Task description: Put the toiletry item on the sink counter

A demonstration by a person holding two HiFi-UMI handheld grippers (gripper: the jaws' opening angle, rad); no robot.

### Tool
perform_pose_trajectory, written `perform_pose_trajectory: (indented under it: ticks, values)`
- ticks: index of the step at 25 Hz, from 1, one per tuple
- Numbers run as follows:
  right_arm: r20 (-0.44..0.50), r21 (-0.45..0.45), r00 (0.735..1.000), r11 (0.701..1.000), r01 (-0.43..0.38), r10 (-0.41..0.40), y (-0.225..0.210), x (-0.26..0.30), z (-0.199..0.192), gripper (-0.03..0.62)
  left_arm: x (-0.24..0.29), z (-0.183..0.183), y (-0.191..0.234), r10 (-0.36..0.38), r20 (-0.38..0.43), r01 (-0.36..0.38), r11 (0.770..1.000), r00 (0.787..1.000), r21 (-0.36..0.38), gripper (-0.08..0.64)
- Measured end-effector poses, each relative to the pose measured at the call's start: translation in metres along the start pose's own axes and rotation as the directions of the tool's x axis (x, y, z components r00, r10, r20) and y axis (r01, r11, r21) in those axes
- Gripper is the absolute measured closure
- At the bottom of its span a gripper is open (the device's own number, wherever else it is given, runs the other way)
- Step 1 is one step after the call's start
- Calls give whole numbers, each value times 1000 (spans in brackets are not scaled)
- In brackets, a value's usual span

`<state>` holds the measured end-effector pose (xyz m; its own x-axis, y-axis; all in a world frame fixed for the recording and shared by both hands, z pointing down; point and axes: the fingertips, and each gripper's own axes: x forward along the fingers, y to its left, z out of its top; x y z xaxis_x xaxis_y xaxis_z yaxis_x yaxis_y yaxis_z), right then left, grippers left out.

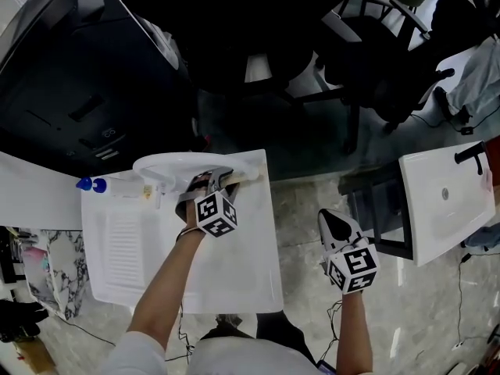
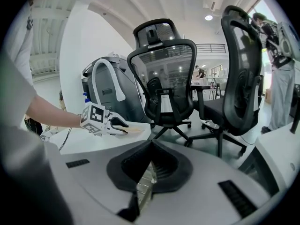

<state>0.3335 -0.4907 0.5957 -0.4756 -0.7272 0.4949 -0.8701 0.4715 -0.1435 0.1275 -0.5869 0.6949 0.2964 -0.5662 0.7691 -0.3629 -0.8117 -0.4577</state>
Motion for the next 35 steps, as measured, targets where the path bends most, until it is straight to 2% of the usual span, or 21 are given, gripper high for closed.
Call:
perform_pose_trajectory:
  ticks: [2,9,12,15,21,24,30,35]
  values:
    - [-6,3,1000,1000,1,-1,1,1,-1,595,0,-3,-3,-19,1,19,999,1000,-28,422]
    - [1,17,1000,1000,4,-4,6,-6,-3,594,-13,-13,-10,-54,8,55,986,999,-157,388]
    - [7,15,1000,1000,8,-8,12,-10,-2,595,-24,-15,-8,-44,25,48,980,999,-192,387]
    - [13,10,1000,1000,16,-16,19,-16,-1,594,-38,-10,-9,-34,69,48,973,997,-225,387]
    - [43,-11,998,999,43,-43,44,-31,11,595,-76,-1,-26,-51,202,118,935,978,-333,388]
    - [58,-36,996,997,62,-60,62,-43,17,594,-101,-10,-29,-21,229,108,921,973,-375,432]
    - [121,-47,987,992,117,-111,94,-73,34,595,-168,-32,-19,81,286,70,873,955,-483,535]
    - [169,-77,977,987,144,-130,135,-97,54,594,-232,-61,-15,153,317,43,844,936,-534,549]
